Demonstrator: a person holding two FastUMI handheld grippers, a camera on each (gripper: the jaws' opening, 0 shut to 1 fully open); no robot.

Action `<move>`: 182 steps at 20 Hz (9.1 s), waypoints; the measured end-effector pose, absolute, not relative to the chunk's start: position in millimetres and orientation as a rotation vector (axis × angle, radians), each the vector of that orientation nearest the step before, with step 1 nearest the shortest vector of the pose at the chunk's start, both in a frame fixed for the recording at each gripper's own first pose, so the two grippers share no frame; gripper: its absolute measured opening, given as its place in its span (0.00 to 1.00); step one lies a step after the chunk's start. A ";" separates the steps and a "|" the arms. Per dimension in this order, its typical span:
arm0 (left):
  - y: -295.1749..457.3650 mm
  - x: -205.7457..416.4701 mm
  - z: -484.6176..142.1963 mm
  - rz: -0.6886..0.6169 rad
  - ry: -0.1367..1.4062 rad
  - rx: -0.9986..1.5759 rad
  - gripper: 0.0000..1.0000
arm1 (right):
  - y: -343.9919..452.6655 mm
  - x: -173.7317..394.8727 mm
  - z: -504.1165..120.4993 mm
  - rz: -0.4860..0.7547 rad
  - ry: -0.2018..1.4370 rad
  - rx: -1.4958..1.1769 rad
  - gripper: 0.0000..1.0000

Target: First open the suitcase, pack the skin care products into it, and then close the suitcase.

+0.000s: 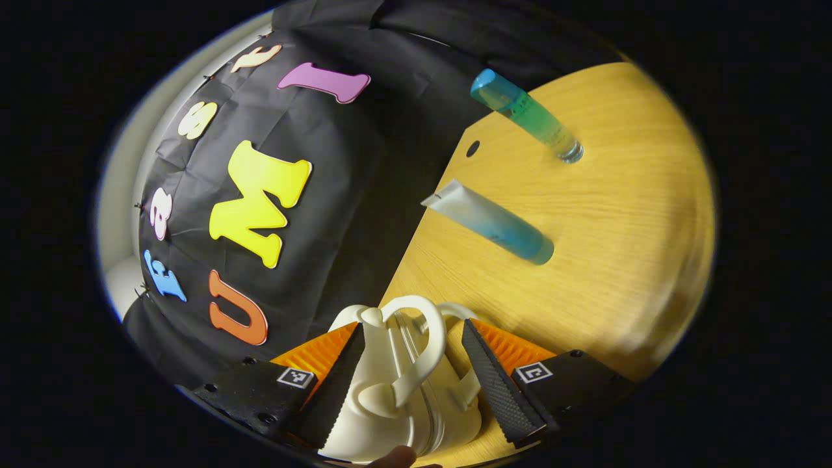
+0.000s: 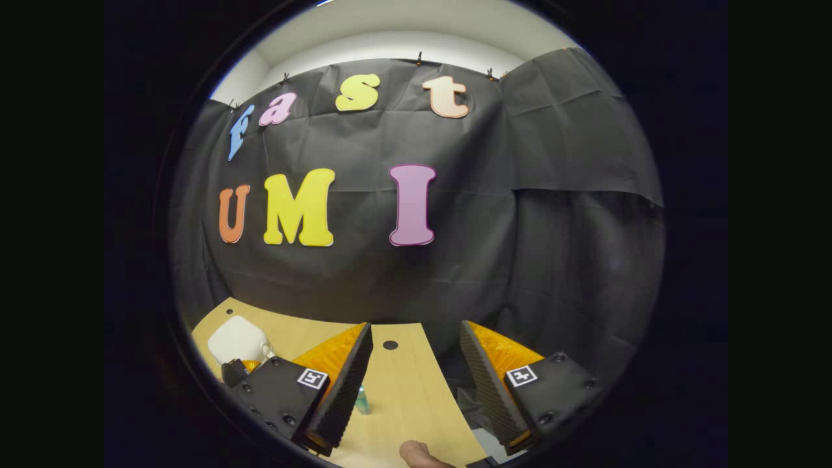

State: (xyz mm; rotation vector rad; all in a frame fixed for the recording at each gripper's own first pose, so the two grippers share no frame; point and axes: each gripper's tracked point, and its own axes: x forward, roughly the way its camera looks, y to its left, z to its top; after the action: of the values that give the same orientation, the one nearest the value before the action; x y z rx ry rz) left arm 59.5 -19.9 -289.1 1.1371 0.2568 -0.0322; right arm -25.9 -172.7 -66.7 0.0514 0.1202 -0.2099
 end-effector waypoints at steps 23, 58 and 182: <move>47.1 54.7 -210.2 -0.012 0.378 1.135 0.05 | -129.1 -25.4 -82.3 -0.200 0.181 0.006 0.80; 460.7 56.6 -264.9 0.138 0.659 -0.110 0.03 | -4.7 -19.4 -108.2 -0.277 0.350 -0.024 0.82; 163.9 27.4 -409.9 -0.053 0.920 -0.071 0.39 | 61.2 22.9 -293.7 0.097 0.700 -0.044 0.34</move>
State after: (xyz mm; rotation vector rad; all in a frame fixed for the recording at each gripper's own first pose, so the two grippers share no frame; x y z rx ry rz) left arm 27.4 163.9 -409.9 -0.0715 0.9204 -0.0527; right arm 22.9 61.2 -293.7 -0.0438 0.7002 0.0971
